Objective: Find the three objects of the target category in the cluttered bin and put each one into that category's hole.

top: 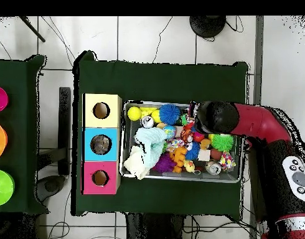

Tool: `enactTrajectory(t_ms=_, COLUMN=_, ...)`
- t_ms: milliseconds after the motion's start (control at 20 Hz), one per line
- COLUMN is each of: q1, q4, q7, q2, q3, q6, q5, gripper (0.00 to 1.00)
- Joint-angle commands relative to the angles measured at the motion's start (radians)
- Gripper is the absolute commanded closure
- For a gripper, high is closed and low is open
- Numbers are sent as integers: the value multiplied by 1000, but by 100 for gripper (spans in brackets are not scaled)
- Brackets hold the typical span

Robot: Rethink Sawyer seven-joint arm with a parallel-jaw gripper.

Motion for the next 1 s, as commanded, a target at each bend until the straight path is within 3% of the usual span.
enactTrajectory(t_ms=50, q1=-9, q4=-8, q7=-233, q2=72, q3=76, q6=44, q5=-64, gripper=0)
enactTrajectory(t_ms=500, q1=-32, q4=33, q7=-204, q2=112, q3=65, q6=-33, q5=-124, gripper=0)
enactTrajectory(t_ms=1000, q1=-76, q4=-12, q7=-246, q2=149, q3=81, q6=-13, q5=-173, gripper=0)
